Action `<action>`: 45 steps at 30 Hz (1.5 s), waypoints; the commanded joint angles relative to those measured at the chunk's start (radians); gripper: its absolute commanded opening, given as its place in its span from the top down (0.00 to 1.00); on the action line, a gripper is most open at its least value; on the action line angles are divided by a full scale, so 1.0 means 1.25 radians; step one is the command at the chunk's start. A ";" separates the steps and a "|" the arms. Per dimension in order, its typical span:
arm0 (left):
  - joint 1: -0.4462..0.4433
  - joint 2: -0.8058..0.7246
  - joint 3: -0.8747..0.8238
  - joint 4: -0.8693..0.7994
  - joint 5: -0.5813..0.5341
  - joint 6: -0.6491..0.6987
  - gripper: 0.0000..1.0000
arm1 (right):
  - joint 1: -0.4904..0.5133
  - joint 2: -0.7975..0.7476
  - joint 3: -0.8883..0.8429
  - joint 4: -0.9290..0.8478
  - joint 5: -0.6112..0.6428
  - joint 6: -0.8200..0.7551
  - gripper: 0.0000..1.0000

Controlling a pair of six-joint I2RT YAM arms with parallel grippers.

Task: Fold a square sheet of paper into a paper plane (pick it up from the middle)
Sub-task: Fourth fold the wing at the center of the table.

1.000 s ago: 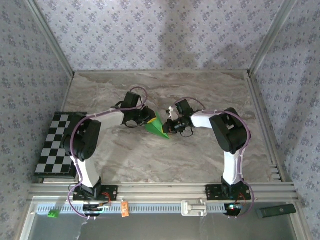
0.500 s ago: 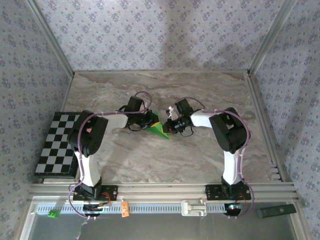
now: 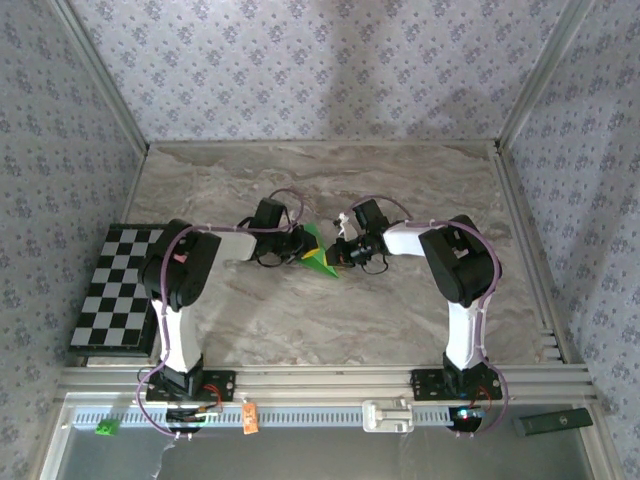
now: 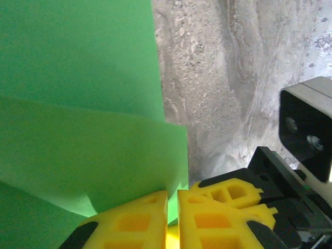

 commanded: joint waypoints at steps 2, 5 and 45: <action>-0.006 0.020 0.021 0.010 0.015 0.000 0.87 | -0.004 0.033 -0.028 -0.004 0.072 -0.006 0.91; -0.007 0.025 0.025 0.007 0.011 0.001 0.87 | -0.005 0.034 -0.032 0.000 0.074 -0.004 0.91; -0.007 0.044 0.034 -0.070 -0.030 0.020 0.87 | -0.006 -0.108 -0.042 -0.056 0.047 0.040 0.71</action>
